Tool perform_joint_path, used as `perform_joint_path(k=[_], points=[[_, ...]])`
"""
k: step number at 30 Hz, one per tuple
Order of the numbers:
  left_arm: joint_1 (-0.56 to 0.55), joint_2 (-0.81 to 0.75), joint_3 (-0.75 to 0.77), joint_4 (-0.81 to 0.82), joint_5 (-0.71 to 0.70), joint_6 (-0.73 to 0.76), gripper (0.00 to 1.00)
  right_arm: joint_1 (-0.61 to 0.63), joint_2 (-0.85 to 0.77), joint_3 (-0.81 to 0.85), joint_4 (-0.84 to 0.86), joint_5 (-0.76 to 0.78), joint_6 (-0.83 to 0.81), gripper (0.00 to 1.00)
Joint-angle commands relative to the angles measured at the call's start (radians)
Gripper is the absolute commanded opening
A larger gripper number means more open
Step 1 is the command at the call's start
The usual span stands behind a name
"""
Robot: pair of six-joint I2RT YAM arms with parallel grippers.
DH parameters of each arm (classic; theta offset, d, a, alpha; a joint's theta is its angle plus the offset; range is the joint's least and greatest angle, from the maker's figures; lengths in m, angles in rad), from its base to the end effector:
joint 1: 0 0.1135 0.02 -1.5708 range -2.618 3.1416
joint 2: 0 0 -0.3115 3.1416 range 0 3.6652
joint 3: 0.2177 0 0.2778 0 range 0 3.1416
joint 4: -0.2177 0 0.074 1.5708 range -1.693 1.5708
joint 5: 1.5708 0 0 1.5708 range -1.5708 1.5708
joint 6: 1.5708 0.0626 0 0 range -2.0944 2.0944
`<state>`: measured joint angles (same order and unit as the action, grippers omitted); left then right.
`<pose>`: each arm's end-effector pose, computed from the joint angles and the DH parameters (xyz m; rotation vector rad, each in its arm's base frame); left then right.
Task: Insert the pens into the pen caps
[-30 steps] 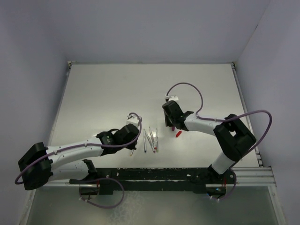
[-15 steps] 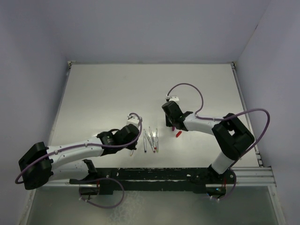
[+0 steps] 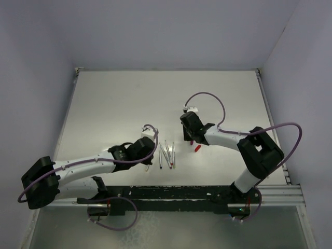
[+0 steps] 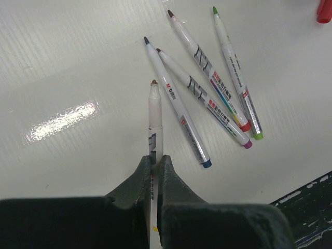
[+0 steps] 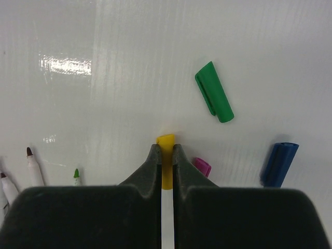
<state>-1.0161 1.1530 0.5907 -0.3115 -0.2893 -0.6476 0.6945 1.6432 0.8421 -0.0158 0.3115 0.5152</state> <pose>0.1422 -0.1955 0.2016 0.3195 2.4177 -0.4151 0.2934 0.2194 0.1738 -0.0647 2.3479 0.2249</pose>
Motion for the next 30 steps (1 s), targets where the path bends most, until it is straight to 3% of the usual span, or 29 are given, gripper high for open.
perform_joint_path(k=[1,8,16,23,30], points=[[-0.004,-0.018,0.016,0.054,-0.016,0.032,0.0,0.003,-0.112,0.048,-0.043,-0.035,-0.043,0.0],[-0.011,-0.022,0.041,0.108,-0.003,0.076,0.0,0.004,-0.321,0.006,0.032,-0.051,-0.071,0.0],[-0.044,-0.039,0.007,0.397,0.137,0.147,0.0,0.003,-0.594,-0.21,0.374,-0.097,-0.068,0.0],[-0.097,0.016,0.012,0.597,0.192,0.174,0.0,0.003,-0.708,-0.316,0.49,-0.084,-0.064,0.0],[-0.148,0.098,0.053,0.646,0.195,0.186,0.0,0.002,-0.801,-0.363,0.527,-0.05,-0.064,0.0]])
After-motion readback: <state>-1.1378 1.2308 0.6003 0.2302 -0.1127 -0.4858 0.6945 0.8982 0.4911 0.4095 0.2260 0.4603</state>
